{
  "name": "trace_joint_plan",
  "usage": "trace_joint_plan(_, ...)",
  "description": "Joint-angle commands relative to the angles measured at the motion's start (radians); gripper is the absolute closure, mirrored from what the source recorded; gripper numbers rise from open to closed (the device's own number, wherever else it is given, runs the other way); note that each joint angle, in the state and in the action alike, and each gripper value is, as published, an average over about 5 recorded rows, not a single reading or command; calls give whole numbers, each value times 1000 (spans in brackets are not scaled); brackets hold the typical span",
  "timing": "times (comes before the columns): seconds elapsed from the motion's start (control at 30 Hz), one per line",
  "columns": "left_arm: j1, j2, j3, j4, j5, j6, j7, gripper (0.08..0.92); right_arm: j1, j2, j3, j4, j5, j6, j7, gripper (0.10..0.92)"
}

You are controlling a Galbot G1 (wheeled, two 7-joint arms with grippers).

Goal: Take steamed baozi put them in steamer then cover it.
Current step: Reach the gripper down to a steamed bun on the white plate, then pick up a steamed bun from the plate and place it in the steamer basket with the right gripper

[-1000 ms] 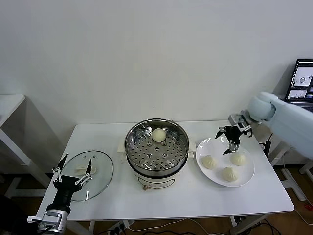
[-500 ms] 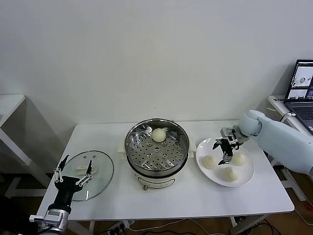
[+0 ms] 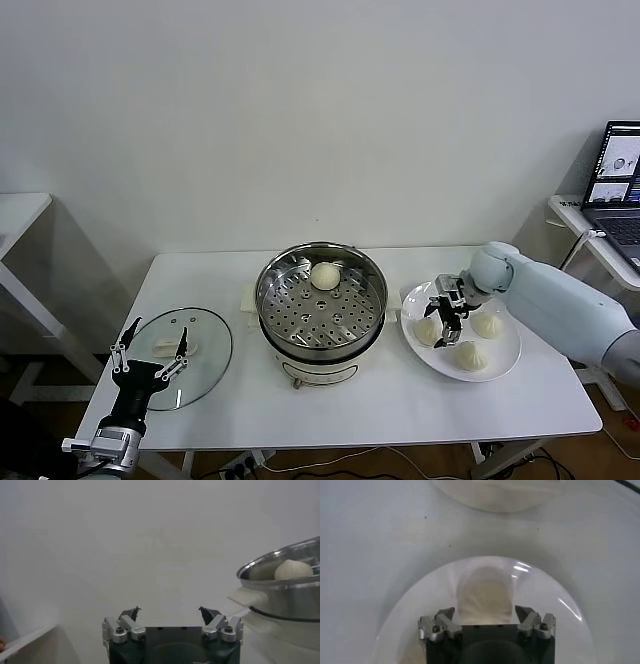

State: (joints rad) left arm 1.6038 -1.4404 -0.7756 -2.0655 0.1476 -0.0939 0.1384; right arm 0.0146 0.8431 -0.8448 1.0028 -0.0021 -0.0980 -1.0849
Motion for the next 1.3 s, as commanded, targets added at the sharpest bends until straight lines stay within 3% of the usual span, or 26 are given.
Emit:
trace_joint_plan(0.03, -2, 0, 0, 2, 1, 0, 0, 177, -17, 16, 11, -16, -23, 0, 4, 203)
trace_joint_plan(0.17, -3, 0, 1, 0, 0, 0, 0, 177, -15, 16, 12, -16, -25, 0, 2, 211)
trace_joint_plan(0.4, -4, -2, 1, 1, 0, -1, 0, 177, -11, 16, 12, -16, -24, 3, 2, 358)
trace_joint_plan(0.6, -2, -4, 4, -4, 0, -1, 0, 177, 9, -7, 5, 11, 3, -3, -7, 380)
trace_joint_plan(0.8, -1, -3, 9, -15, 1, 1, -1, 177, 172, -121, -102, 119, 170, -49, -37, 382)
trace_joint_plan(1.0, -5, 2, 21, -15, 4, 1, -3, 177, 513, -242, -373, 342, 376, -139, -77, 389)
trace_joint_plan(1.3, -12, 11, 19, -24, 0, -2, -1, 177, 885, -226, -630, 564, 582, -293, -89, 398)
